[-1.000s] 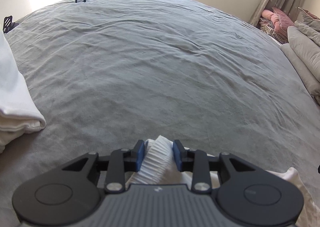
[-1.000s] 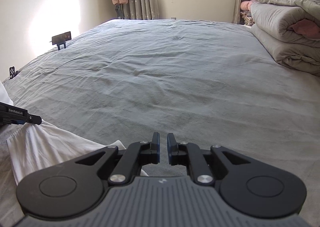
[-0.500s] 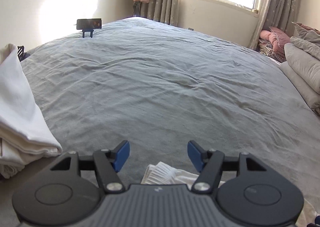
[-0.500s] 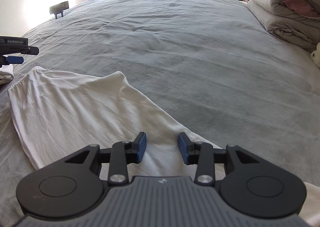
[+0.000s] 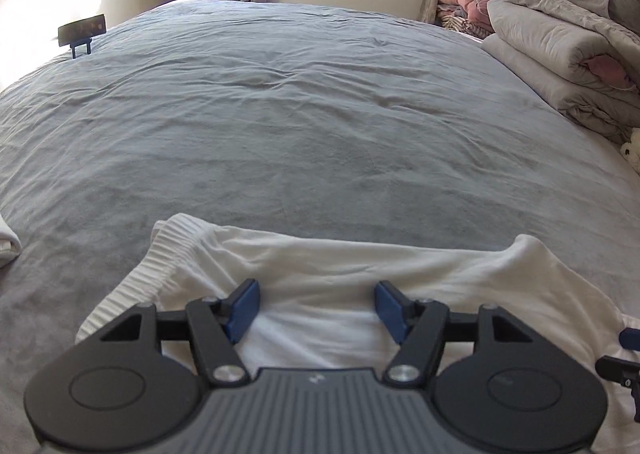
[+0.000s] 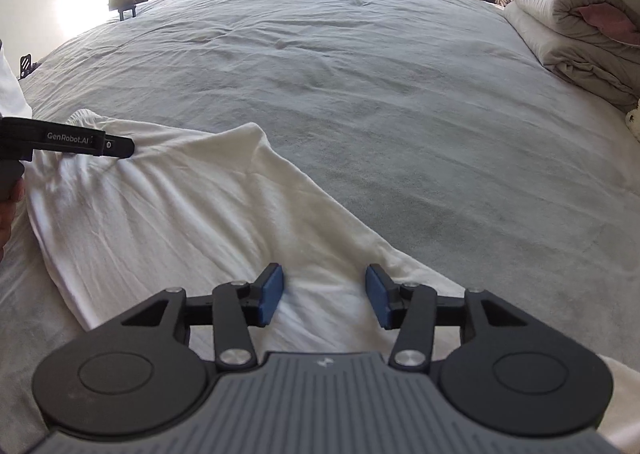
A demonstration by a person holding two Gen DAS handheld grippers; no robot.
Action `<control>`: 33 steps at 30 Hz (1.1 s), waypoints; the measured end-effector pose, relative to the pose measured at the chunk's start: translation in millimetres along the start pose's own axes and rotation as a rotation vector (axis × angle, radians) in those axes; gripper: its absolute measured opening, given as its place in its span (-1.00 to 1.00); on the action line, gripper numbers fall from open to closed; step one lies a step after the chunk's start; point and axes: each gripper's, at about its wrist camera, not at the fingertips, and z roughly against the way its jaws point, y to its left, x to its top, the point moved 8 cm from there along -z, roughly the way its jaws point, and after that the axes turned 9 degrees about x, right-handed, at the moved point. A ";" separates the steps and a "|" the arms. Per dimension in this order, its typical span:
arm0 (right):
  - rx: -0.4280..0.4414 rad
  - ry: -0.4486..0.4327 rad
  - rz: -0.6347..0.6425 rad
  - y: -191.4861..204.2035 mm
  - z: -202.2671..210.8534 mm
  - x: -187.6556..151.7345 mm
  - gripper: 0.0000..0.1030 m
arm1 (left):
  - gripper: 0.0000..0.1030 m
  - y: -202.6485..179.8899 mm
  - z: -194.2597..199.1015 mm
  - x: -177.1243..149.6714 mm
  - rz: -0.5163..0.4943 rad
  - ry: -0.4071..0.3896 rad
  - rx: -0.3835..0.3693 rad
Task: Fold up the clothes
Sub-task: 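Lay the waistband onto the garment and open the left gripper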
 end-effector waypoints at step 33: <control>-0.026 -0.031 -0.011 7.2 38.1 -62.0 0.86 | 0.34 18.3 40.1 -47.6 -0.161 -0.039 0.008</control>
